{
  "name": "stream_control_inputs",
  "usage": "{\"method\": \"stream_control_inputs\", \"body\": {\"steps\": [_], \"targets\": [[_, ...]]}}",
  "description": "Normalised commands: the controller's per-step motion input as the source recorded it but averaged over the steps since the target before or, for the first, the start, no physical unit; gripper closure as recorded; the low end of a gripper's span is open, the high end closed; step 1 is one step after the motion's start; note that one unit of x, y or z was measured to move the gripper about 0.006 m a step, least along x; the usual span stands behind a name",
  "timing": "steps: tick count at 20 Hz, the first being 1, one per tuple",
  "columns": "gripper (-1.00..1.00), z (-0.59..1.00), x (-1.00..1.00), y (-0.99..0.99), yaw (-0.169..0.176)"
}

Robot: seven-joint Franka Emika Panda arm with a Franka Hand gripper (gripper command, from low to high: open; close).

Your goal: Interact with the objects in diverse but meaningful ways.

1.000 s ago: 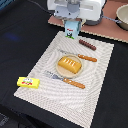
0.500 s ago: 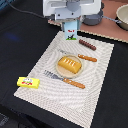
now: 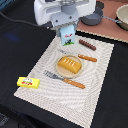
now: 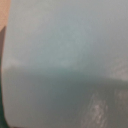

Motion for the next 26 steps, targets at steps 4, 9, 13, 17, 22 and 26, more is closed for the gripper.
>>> {"method": "stream_control_inputs", "body": {"steps": [4,9,13,17,22,26], "targets": [[1.0,0.07,0.41,-0.89,0.018],[1.0,0.03,0.44,-0.87,0.0],[1.0,0.01,0.52,-0.81,0.0],[1.0,-0.02,0.57,-0.76,0.0],[1.0,-0.21,0.52,-0.69,0.0],[1.0,-0.42,0.21,-0.46,0.001]]}}
